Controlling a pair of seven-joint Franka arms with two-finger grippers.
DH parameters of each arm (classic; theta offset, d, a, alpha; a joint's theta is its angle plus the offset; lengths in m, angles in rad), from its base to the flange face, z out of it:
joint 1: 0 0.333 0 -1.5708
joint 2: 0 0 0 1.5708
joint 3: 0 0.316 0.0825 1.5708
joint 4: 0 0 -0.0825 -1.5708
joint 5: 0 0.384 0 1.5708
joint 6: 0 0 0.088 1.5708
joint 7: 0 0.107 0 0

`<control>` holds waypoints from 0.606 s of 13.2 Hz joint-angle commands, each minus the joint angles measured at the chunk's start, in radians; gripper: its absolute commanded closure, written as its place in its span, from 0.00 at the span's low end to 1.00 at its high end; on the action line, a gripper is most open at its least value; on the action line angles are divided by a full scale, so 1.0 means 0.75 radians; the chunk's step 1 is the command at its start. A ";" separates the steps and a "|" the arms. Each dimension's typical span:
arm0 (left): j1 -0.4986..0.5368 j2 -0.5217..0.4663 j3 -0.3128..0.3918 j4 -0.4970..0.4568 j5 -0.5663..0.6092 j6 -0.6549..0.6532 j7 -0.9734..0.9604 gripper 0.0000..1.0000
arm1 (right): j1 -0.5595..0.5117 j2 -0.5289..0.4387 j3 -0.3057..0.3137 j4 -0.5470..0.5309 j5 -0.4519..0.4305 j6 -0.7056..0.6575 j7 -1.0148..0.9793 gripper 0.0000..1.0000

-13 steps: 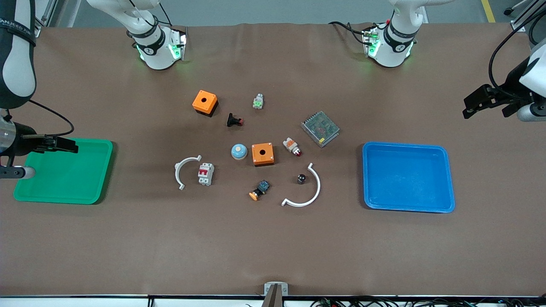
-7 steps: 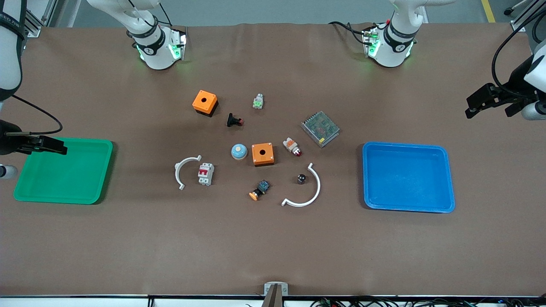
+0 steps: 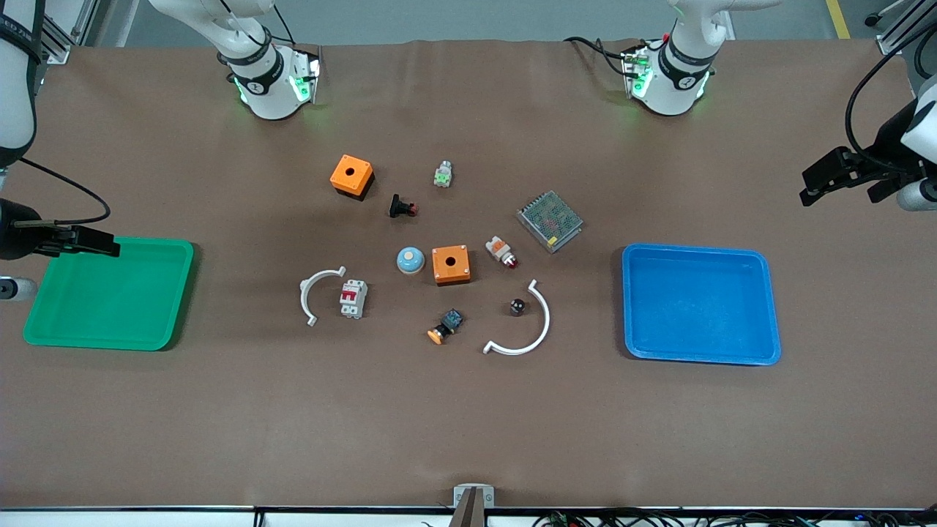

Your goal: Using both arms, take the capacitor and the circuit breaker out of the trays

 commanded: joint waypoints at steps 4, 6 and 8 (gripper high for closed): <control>-0.005 0.015 0.005 0.033 -0.001 -0.011 0.029 0.00 | -0.017 -0.209 0.014 -0.131 0.039 -0.026 0.002 0.00; -0.009 0.013 0.005 0.033 -0.009 -0.011 0.029 0.00 | -0.019 -0.293 0.014 -0.190 0.039 -0.020 0.002 0.00; -0.009 0.015 0.005 0.033 -0.014 -0.011 0.027 0.00 | -0.019 -0.342 0.014 -0.221 0.039 -0.020 0.002 0.00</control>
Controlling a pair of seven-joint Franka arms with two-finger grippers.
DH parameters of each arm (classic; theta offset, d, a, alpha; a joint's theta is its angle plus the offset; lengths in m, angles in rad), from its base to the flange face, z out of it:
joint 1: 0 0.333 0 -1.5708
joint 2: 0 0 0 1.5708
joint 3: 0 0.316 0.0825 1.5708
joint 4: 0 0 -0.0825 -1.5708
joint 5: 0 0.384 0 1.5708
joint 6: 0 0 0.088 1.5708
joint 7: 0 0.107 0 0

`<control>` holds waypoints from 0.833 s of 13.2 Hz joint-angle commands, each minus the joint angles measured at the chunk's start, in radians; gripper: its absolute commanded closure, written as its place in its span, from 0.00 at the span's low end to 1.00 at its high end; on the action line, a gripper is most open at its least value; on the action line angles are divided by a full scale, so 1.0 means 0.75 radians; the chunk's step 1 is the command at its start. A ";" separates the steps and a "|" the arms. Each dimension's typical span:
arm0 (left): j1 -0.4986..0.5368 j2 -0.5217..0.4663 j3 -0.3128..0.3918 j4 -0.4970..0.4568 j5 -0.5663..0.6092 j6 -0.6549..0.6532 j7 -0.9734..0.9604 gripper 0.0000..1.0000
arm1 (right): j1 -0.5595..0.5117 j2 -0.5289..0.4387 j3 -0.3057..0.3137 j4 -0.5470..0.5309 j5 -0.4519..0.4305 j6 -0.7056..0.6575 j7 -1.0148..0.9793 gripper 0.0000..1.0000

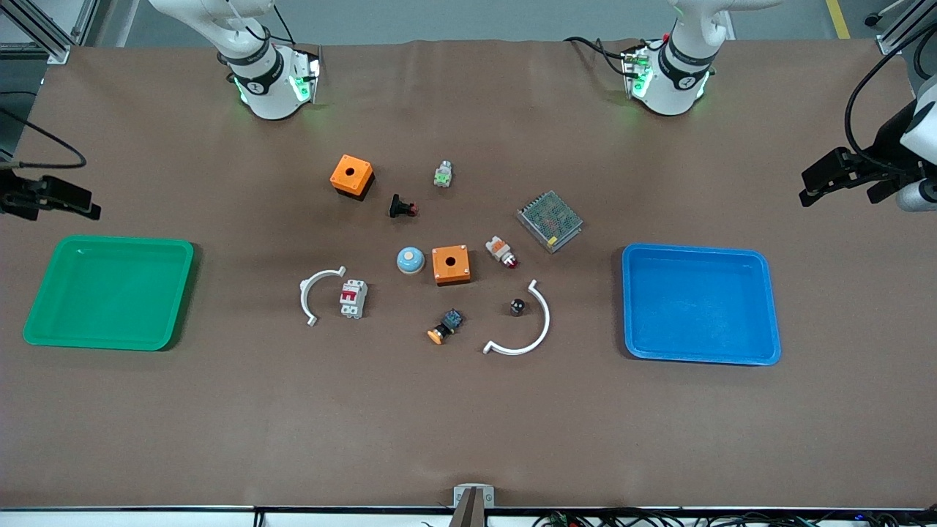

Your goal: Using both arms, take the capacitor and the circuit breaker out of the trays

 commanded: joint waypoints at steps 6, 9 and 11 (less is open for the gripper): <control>0.004 0.013 0.002 0.031 -0.020 -0.012 0.011 0.00 | -0.019 -0.158 0.012 -0.102 0.032 -0.004 0.002 0.00; 0.004 0.015 0.002 0.031 -0.020 -0.010 0.011 0.00 | -0.017 -0.168 0.014 -0.102 0.030 0.005 0.000 0.00; -0.001 0.023 0.002 0.031 -0.020 -0.010 0.007 0.00 | -0.011 -0.168 0.018 -0.100 0.028 0.011 -0.004 0.00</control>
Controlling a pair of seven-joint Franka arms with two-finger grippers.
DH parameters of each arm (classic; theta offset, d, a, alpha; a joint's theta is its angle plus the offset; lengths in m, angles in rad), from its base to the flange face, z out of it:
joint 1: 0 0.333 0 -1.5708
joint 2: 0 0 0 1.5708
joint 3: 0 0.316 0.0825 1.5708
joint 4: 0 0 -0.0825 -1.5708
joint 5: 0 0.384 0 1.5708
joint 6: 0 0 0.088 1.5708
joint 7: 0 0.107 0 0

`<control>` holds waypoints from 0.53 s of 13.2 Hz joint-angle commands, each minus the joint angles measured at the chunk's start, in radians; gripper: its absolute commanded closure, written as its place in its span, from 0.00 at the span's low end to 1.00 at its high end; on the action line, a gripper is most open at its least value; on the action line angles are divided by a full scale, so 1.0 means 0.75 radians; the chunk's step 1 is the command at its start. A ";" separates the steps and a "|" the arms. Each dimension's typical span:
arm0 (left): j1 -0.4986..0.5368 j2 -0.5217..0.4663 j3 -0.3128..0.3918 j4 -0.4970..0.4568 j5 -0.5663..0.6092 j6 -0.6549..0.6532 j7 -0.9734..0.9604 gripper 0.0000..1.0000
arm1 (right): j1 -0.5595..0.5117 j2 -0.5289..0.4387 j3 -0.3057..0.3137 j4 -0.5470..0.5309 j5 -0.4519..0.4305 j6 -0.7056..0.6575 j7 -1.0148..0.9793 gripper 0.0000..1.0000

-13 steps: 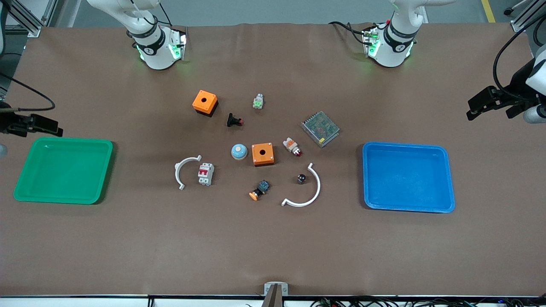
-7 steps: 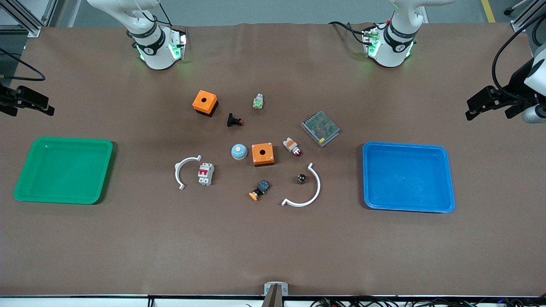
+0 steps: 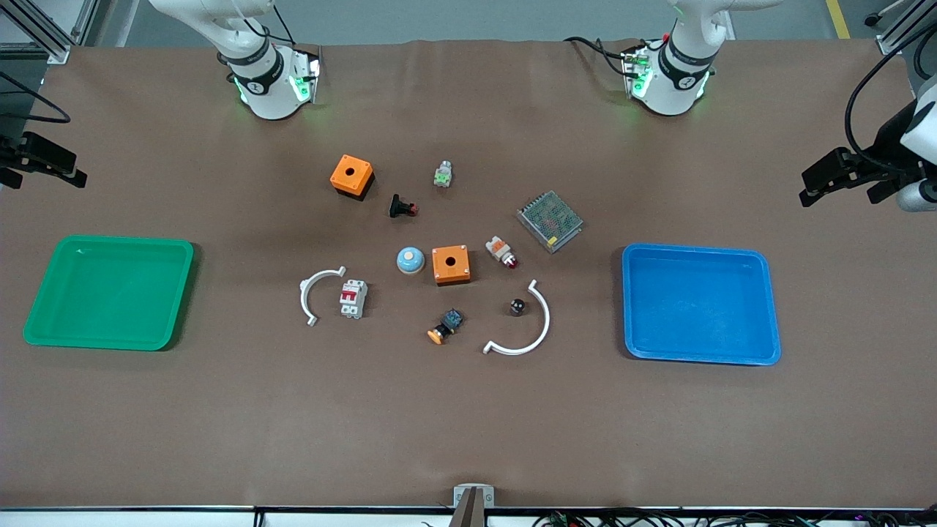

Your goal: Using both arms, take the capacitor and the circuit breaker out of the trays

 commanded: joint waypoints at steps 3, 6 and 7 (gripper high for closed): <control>0.001 0.020 0.002 0.029 -0.020 0.001 0.007 0.00 | -0.009 -0.046 0.015 -0.039 0.010 0.019 -0.006 0.00; 0.001 0.020 0.002 0.027 -0.020 0.007 0.007 0.00 | -0.013 -0.058 0.015 -0.039 0.010 0.019 -0.006 0.00; 0.001 0.020 0.002 0.027 -0.020 0.007 0.007 0.00 | -0.011 -0.062 0.015 -0.039 0.010 0.019 -0.006 0.00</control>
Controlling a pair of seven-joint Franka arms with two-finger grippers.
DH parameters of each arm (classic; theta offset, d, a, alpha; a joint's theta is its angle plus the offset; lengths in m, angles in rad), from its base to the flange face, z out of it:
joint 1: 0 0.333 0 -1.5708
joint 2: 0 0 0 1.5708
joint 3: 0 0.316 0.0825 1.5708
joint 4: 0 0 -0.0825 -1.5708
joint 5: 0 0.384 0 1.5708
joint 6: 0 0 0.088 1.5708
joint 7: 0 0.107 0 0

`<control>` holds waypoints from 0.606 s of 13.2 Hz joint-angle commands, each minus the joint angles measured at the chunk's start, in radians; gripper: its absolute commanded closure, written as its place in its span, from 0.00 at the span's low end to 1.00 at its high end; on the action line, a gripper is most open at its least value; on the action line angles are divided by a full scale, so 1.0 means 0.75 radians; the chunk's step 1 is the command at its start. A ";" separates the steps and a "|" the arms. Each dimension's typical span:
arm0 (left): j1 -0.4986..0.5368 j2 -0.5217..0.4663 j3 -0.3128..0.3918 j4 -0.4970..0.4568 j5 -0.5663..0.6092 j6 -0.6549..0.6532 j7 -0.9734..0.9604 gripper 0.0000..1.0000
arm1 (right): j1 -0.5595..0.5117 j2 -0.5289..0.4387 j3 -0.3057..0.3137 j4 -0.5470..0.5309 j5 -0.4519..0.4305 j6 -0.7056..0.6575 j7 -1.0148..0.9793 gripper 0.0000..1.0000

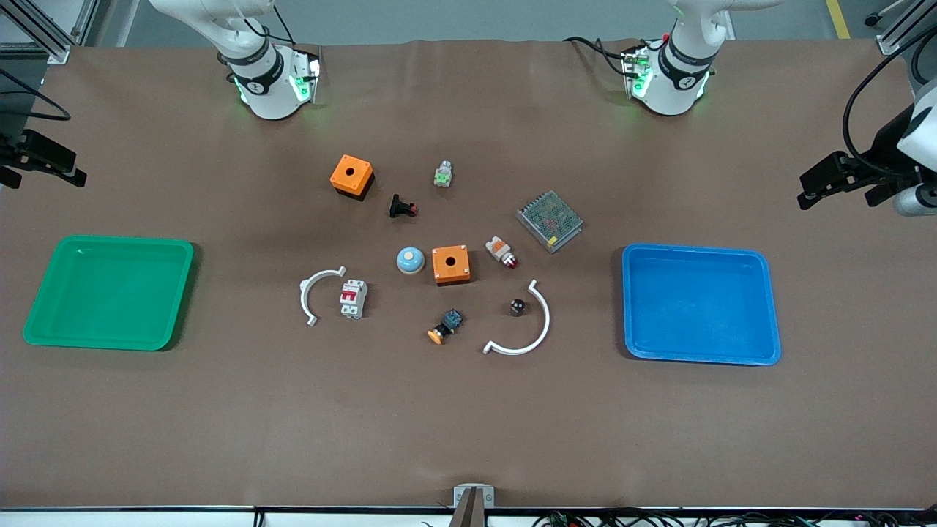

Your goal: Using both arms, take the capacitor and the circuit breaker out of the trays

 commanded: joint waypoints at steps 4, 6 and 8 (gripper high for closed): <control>0.003 0.012 0.002 0.027 -0.022 0.004 0.007 0.00 | -0.009 -0.052 0.010 -0.039 0.010 -0.003 0.004 0.00; 0.003 0.012 0.000 0.027 -0.022 0.004 0.007 0.00 | -0.009 -0.054 0.010 -0.039 0.010 -0.005 0.006 0.00; 0.003 0.012 0.000 0.027 -0.022 0.010 0.007 0.00 | -0.009 -0.054 0.012 -0.039 0.010 -0.005 0.029 0.00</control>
